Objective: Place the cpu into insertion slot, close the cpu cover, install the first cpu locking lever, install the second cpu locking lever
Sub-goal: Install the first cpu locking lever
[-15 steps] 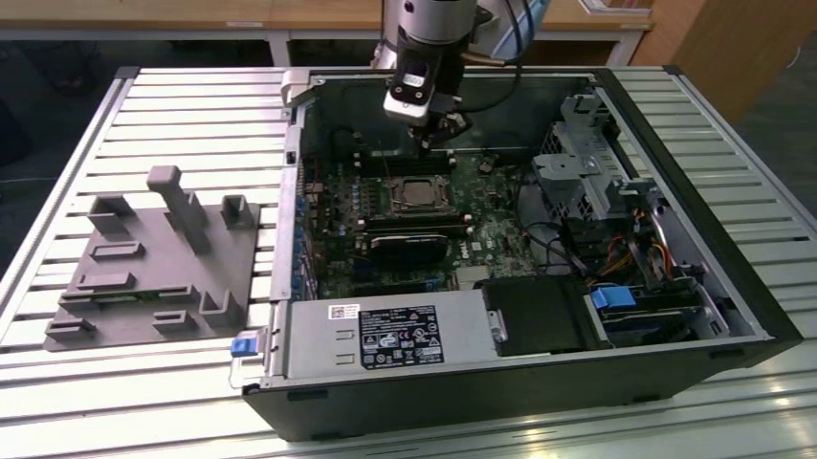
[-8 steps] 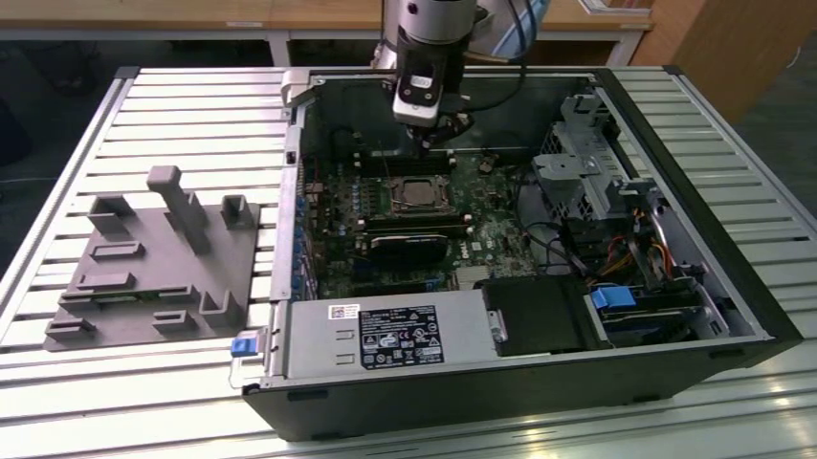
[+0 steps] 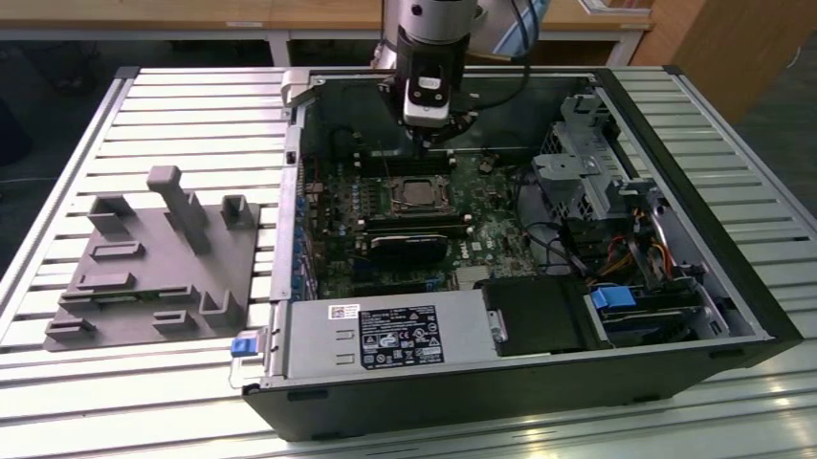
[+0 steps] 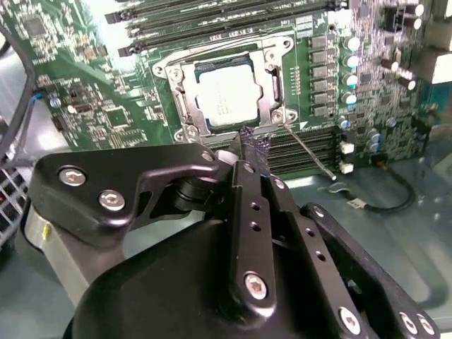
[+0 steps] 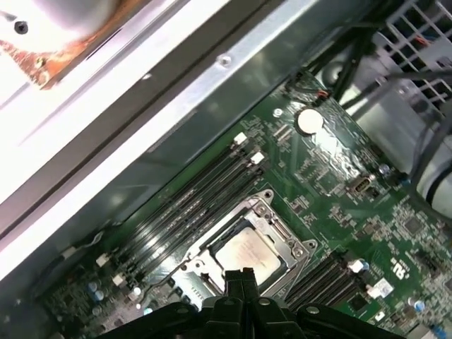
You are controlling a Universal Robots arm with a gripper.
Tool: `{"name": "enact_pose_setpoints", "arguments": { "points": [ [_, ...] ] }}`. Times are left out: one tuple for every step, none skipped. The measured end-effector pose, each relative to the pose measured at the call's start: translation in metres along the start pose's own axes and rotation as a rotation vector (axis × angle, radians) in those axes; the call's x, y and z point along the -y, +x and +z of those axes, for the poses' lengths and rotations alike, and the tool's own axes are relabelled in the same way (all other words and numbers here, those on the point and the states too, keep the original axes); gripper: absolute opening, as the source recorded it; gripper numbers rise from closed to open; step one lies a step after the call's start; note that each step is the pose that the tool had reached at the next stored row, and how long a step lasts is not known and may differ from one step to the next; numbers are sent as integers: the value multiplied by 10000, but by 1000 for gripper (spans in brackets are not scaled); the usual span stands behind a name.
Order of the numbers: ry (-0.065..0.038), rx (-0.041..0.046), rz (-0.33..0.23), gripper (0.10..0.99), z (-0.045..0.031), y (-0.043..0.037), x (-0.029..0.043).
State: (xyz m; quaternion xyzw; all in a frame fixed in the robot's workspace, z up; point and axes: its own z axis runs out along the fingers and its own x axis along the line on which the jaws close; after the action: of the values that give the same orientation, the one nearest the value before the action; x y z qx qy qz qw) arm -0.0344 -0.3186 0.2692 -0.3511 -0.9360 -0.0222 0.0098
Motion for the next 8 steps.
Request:
{"name": "enact_pose_setpoints", "arguments": {
  "points": [
    [6,-6,-177,118,0,0,0],
    [12,-13,-359,118,0,0,0],
    [18,-19,-537,118,0,0,0],
    [25,-25,-728,118,0,0,0],
    [31,-32,-913,118,0,0,0],
    [37,-38,-1093,118,0,0,0],
    [43,-44,-1273,118,0,0,0],
    [49,-51,-1451,118,0,0,0]
  ]
}}
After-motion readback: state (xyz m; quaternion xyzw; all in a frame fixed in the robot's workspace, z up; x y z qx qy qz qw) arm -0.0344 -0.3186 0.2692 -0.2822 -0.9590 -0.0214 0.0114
